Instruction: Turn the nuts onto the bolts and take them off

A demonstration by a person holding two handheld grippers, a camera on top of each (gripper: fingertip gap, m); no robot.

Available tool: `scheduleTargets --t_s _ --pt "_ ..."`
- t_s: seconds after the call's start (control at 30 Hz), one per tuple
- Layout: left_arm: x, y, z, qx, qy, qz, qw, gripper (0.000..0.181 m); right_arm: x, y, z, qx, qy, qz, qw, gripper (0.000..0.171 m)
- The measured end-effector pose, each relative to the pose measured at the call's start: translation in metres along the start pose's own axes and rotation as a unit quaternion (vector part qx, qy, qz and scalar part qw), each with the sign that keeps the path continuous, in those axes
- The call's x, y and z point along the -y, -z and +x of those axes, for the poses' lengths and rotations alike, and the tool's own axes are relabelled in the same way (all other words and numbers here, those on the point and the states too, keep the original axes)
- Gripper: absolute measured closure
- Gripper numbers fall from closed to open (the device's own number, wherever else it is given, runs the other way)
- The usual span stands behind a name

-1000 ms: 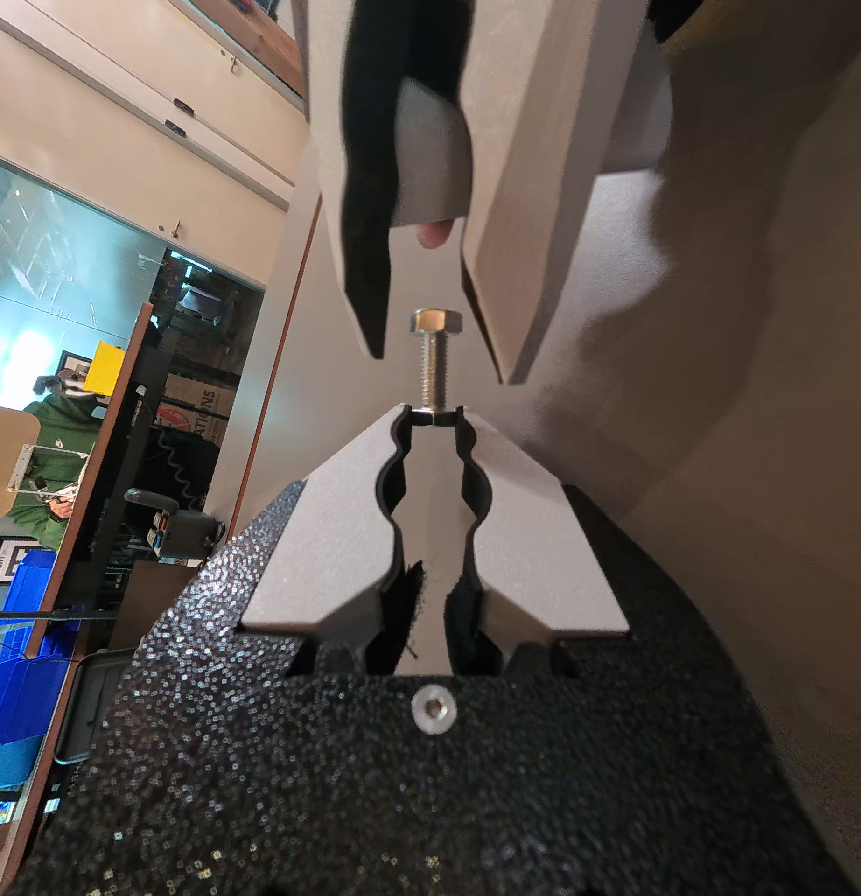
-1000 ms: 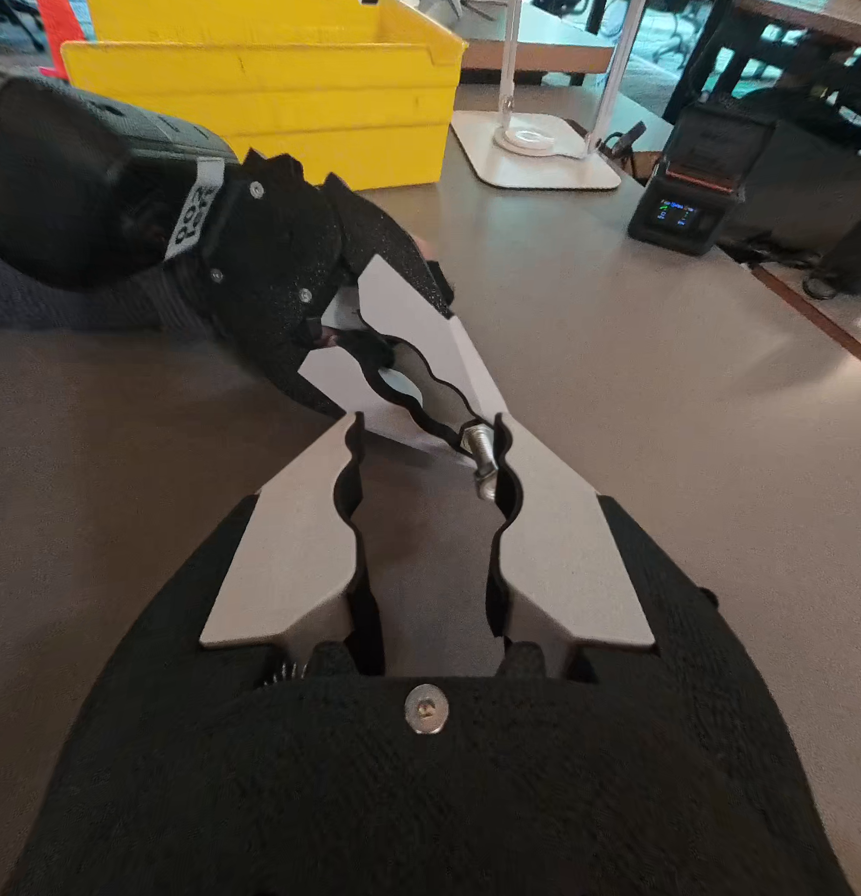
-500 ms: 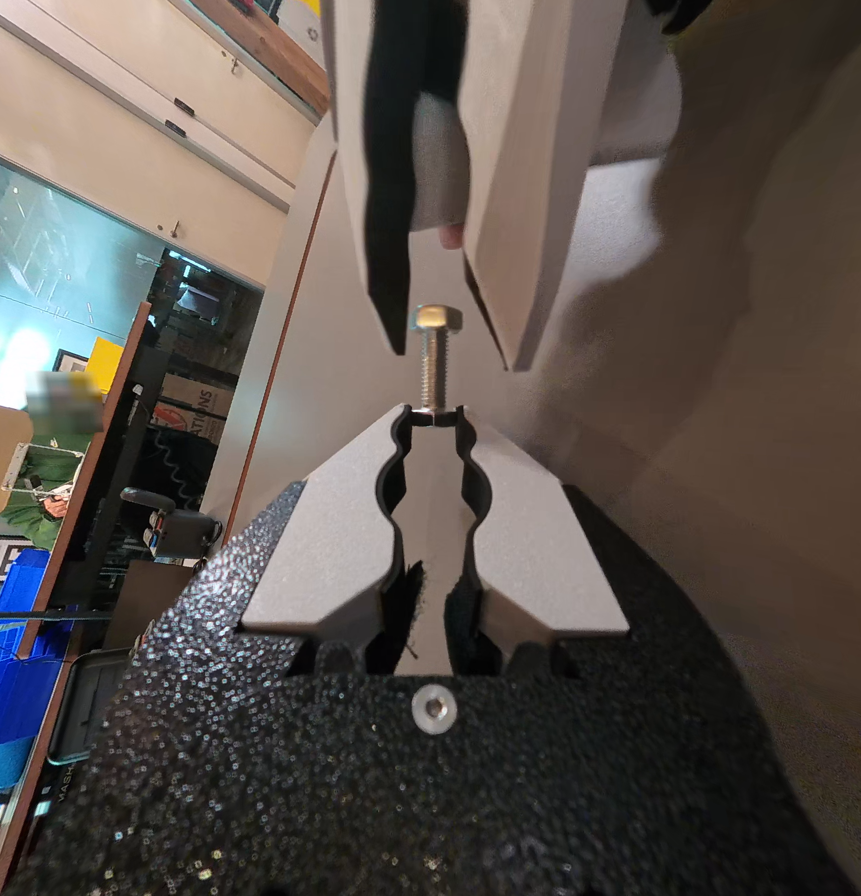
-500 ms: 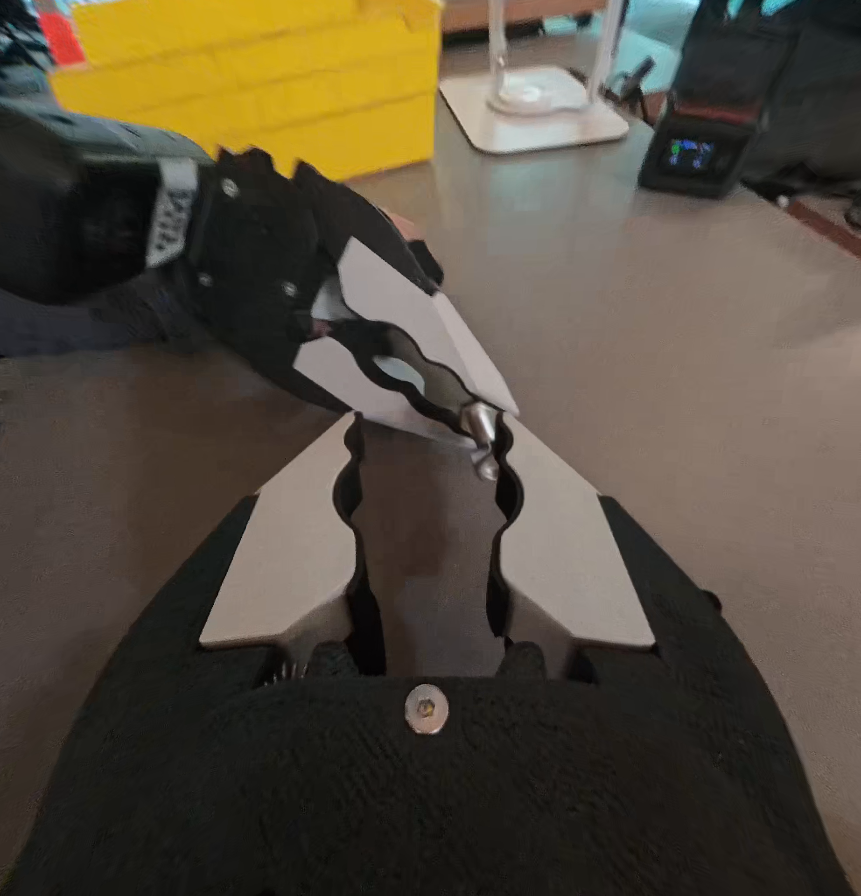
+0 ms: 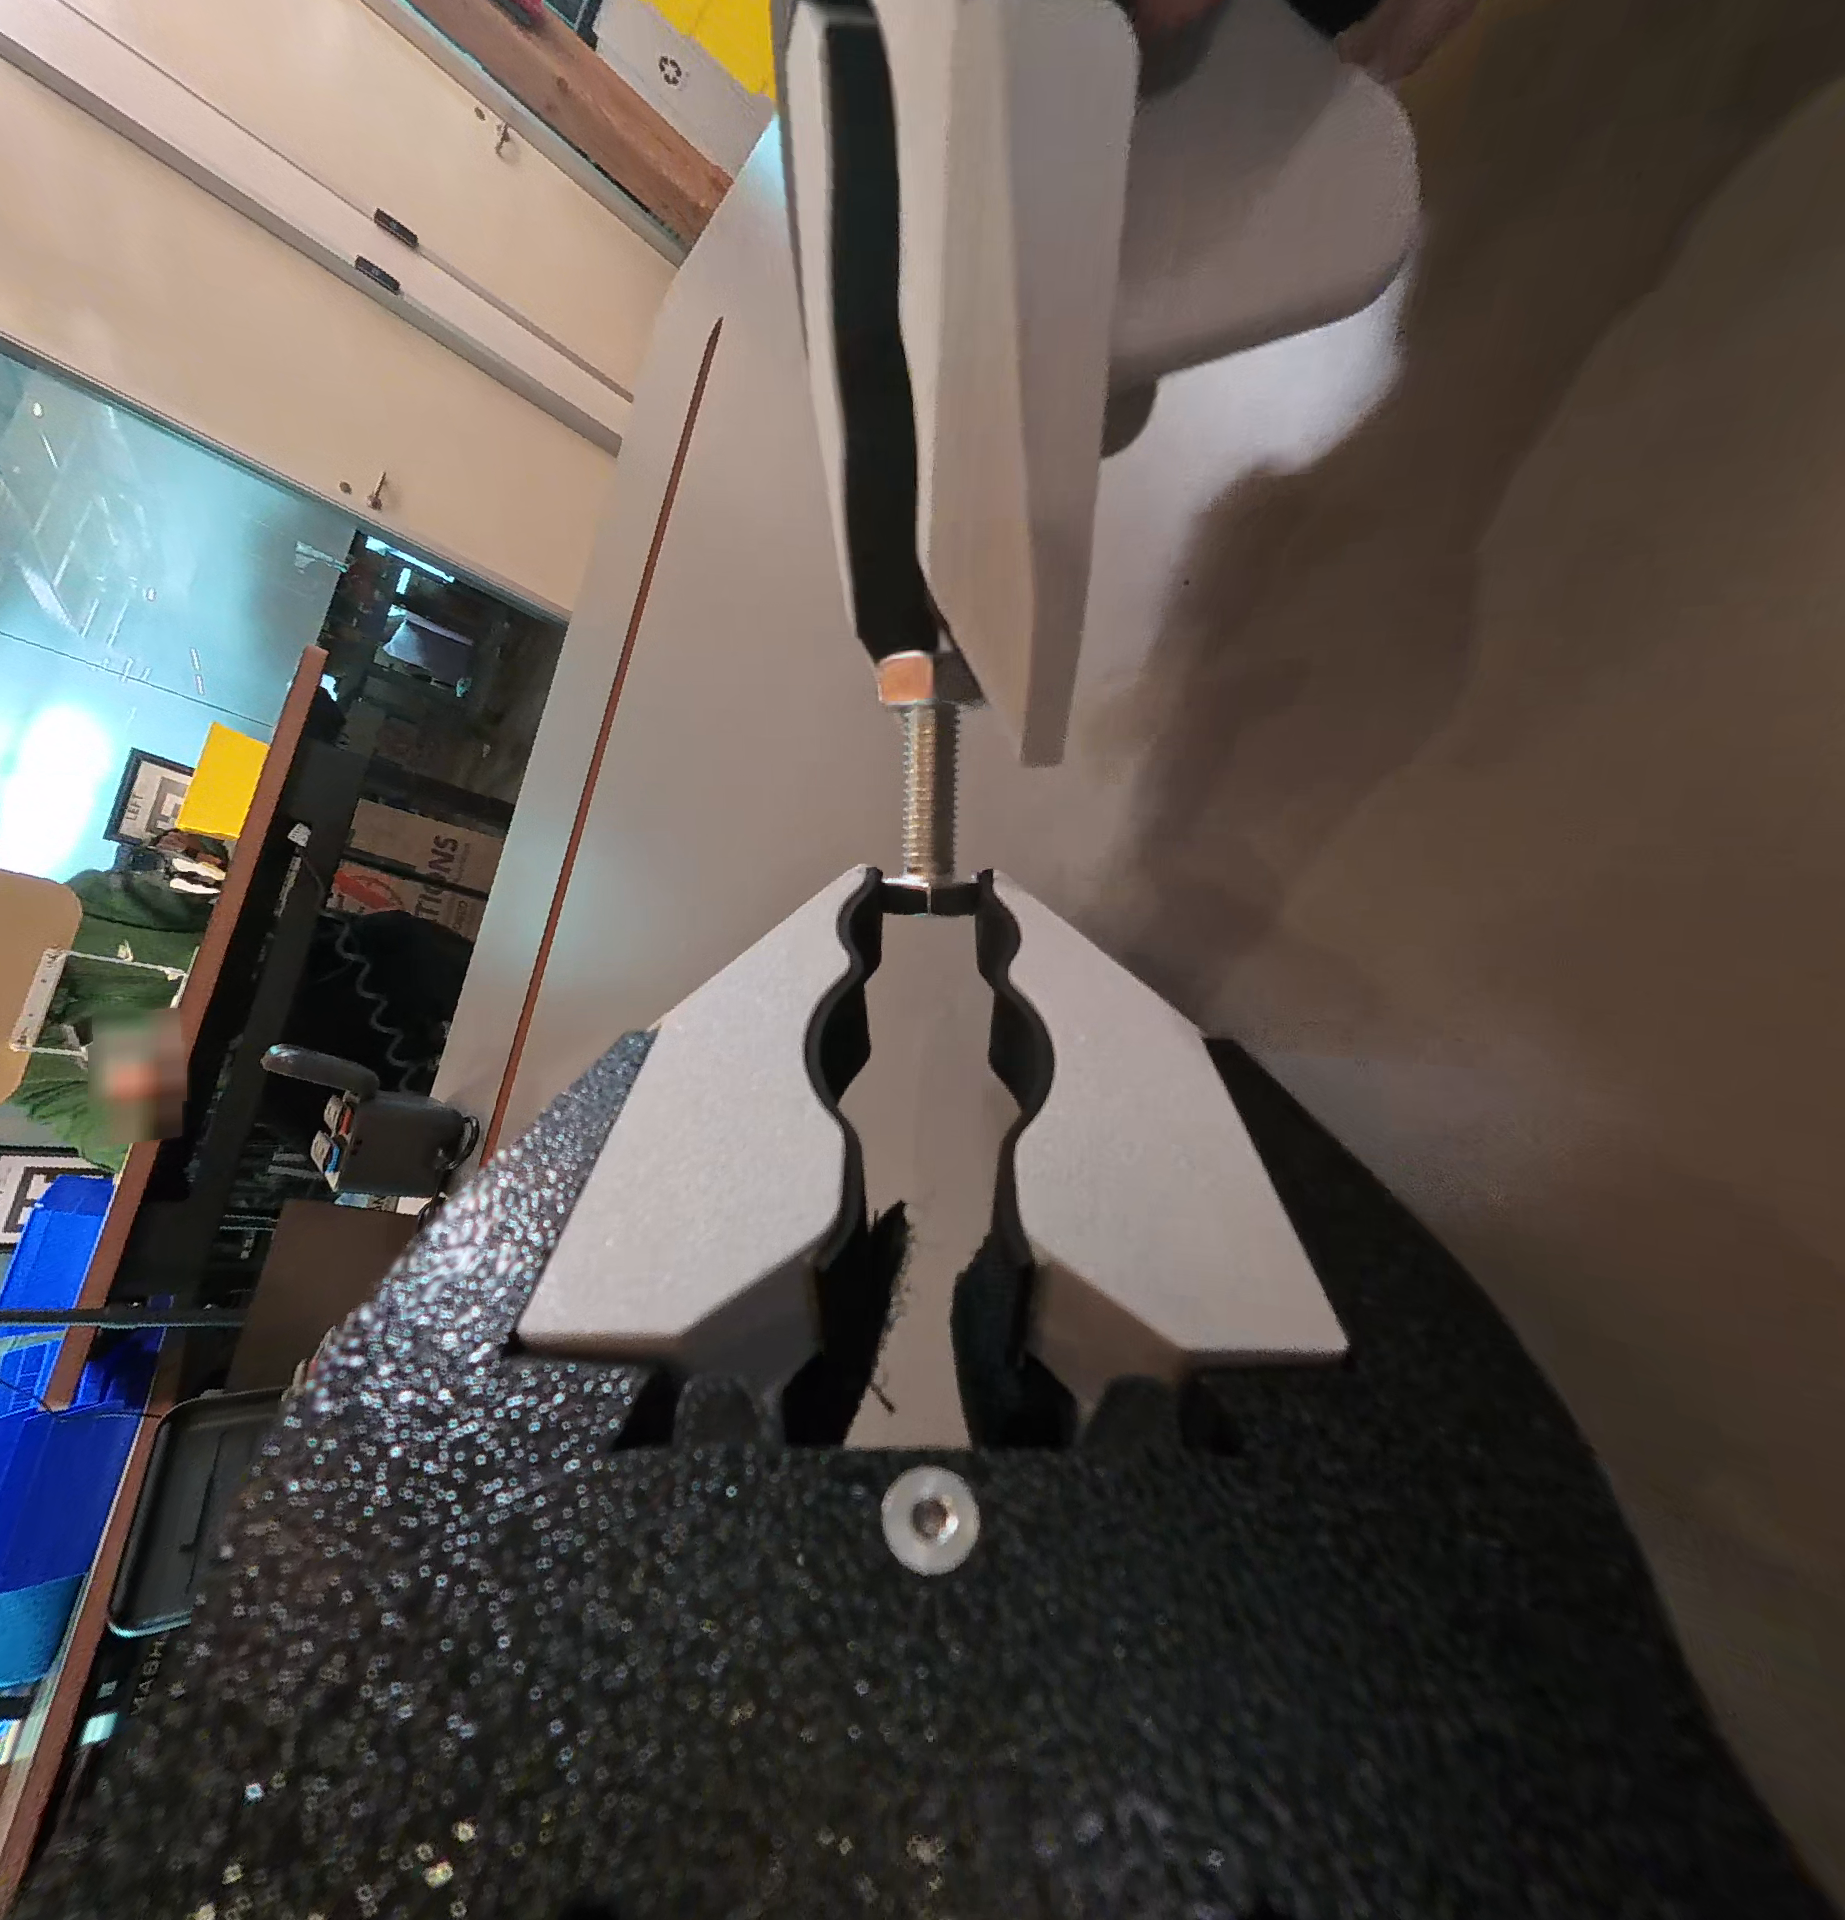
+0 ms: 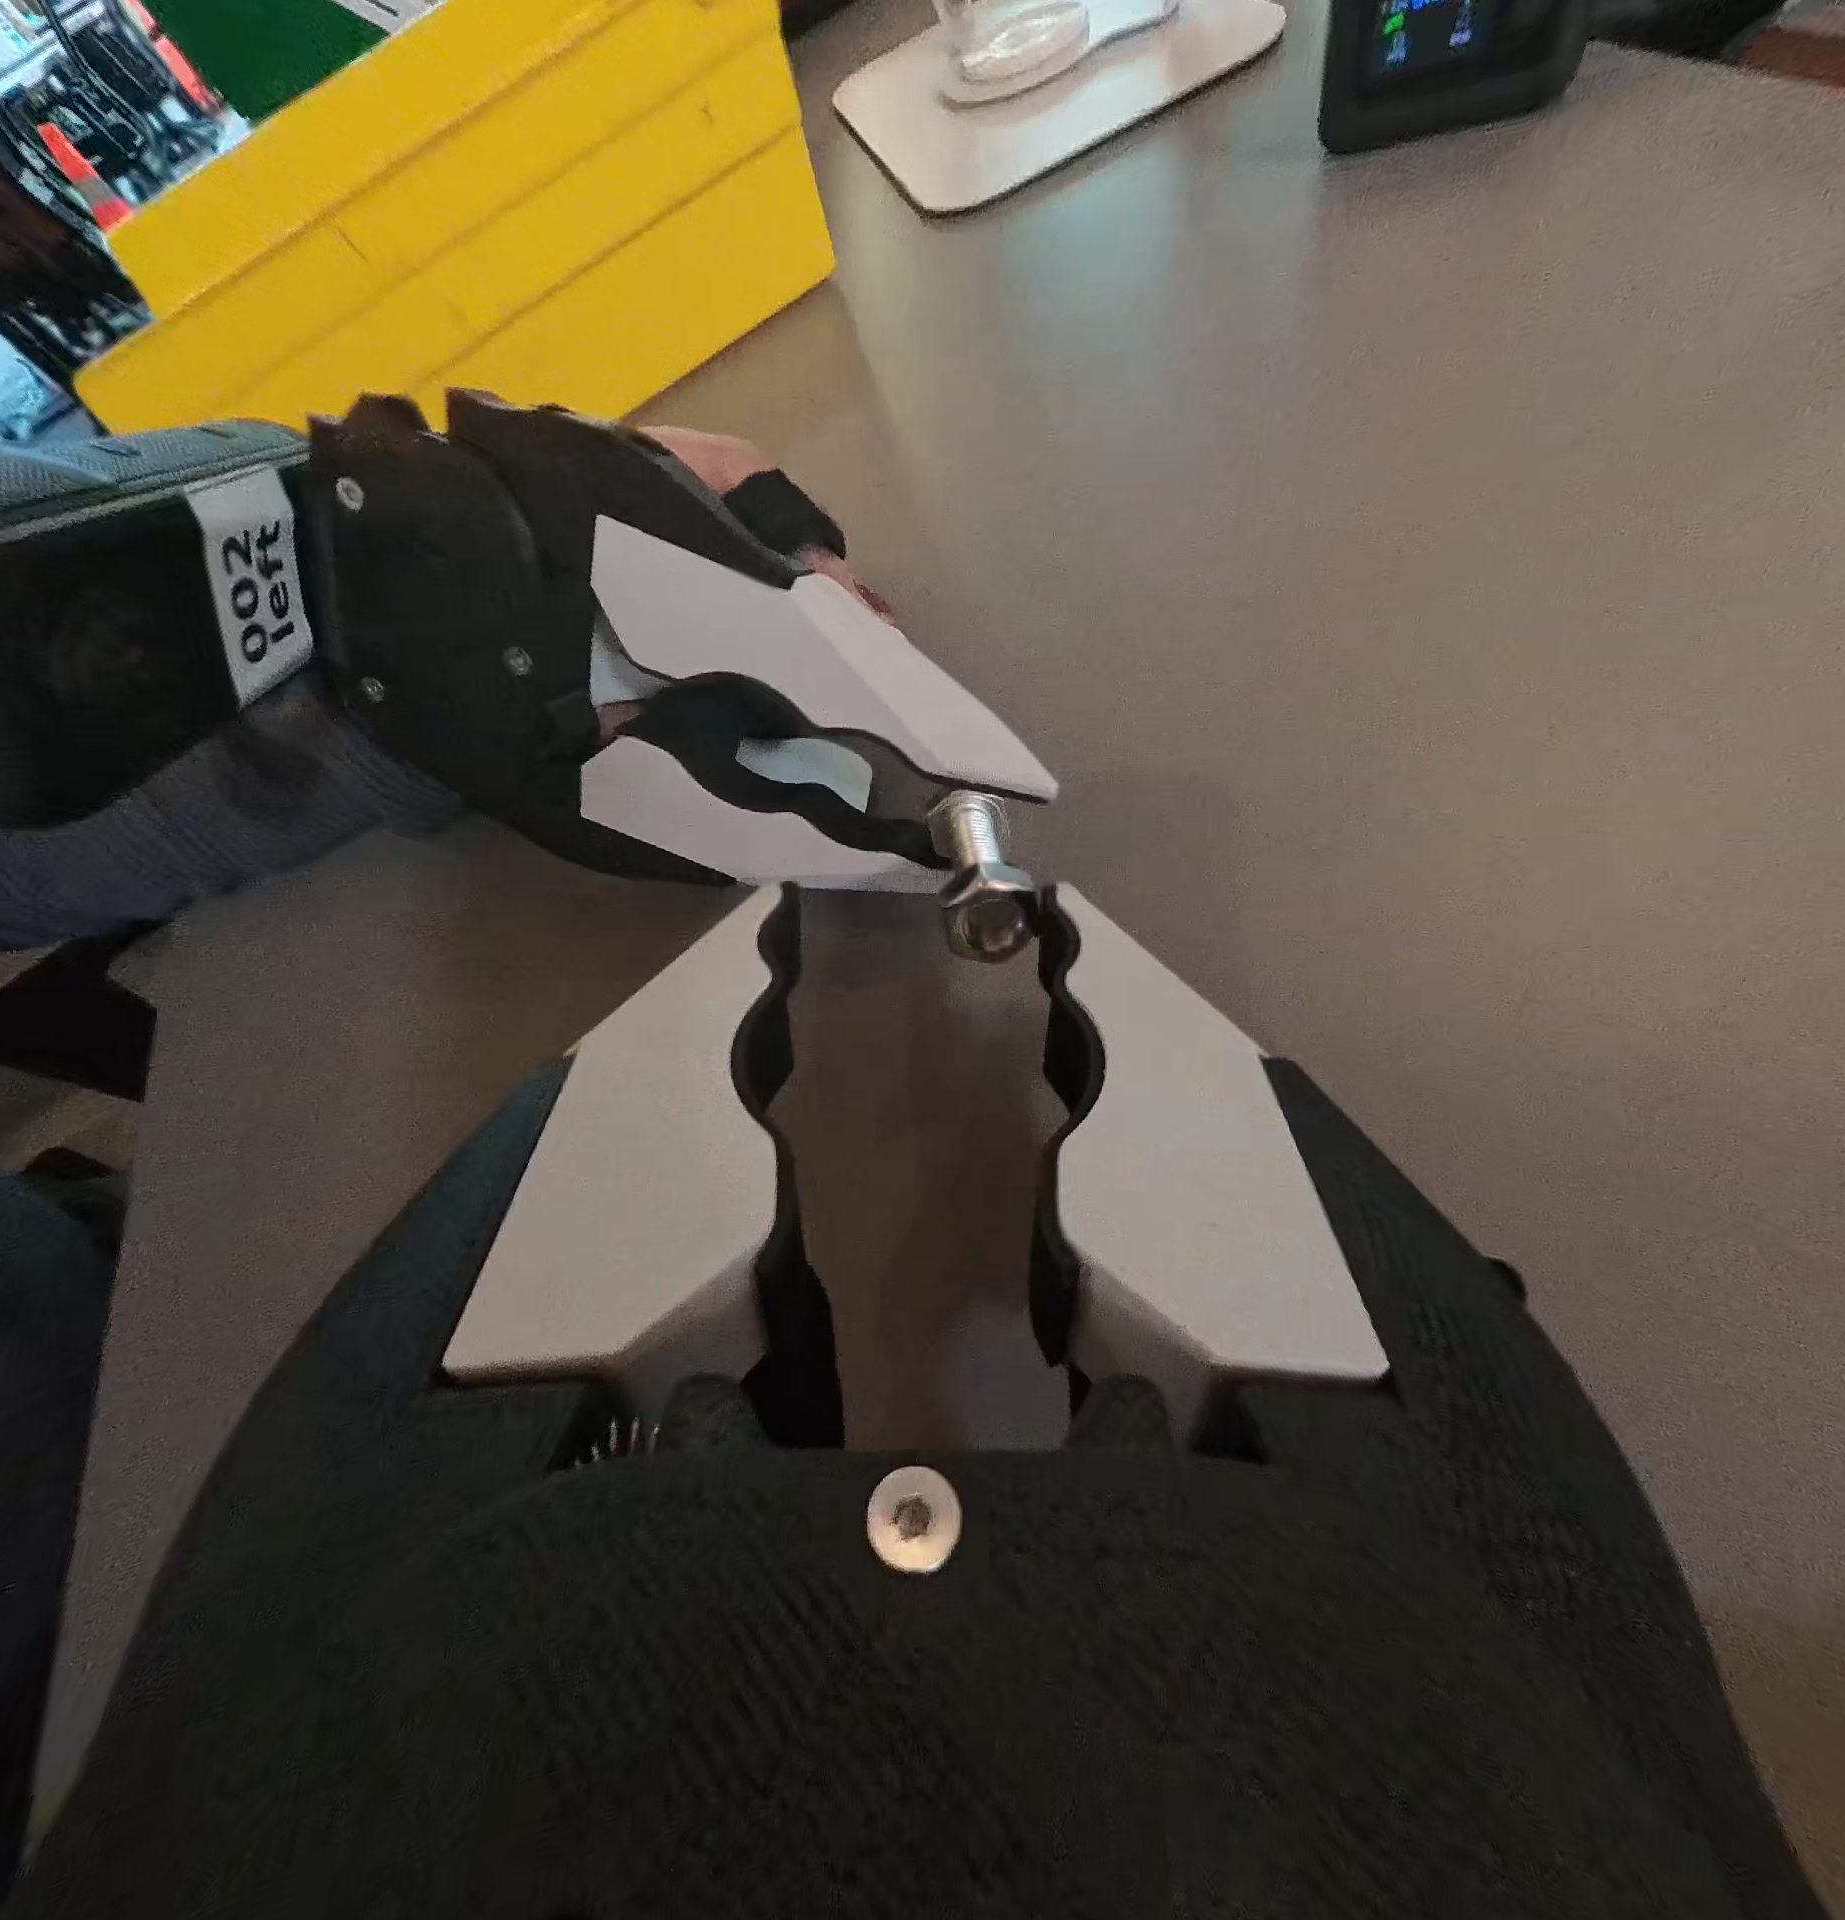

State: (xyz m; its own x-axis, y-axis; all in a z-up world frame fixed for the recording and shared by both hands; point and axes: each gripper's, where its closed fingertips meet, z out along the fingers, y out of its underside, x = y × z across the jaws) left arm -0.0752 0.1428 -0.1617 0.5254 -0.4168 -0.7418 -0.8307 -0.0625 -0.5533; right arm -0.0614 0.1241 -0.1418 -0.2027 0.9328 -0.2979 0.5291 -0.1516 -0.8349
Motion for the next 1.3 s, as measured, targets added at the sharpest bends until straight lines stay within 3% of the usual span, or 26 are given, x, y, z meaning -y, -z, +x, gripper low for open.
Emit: scheduleTargets --t_s 0.17,0.3,0.4,0.63,0.87,1.17,1.3 --pt "0.0 0.0 0.0 0.0 -0.004 -0.002 1.0 0.165 0.018 0.003 -0.015 -0.003 0.105 0.054 0.993 0.127" --pt "0.0 0.0 0.0 -0.001 -0.001 -0.001 1.0 0.165 -0.005 0.004 0.013 -0.06 0.069 -0.021 0.996 0.127" --pt "0.0 0.0 0.0 -0.001 -0.003 -0.001 1.0 0.165 -0.012 0.002 0.013 -0.045 0.038 -0.037 0.998 0.128" --pt "0.0 0.0 0.0 -0.002 -0.001 -0.001 1.0 0.165 0.012 0.003 -0.009 -0.031 0.137 0.034 0.99 0.132" --pt "0.0 0.0 0.0 -0.001 -0.003 -0.001 1.0 0.165 -0.002 0.011 0.008 -0.013 -0.012 -0.004 1.0 0.132" --pt "-0.008 -0.001 -0.01 0.037 -0.009 -0.03 0.999 0.165 -0.012 0.007 0.029 -0.095 0.061 -0.036 0.993 0.141" --pt "-0.013 0.002 -0.022 0.05 0.056 -0.022 0.997 0.165 -0.018 -0.005 0.028 -0.106 0.071 -0.061 0.99 0.144"
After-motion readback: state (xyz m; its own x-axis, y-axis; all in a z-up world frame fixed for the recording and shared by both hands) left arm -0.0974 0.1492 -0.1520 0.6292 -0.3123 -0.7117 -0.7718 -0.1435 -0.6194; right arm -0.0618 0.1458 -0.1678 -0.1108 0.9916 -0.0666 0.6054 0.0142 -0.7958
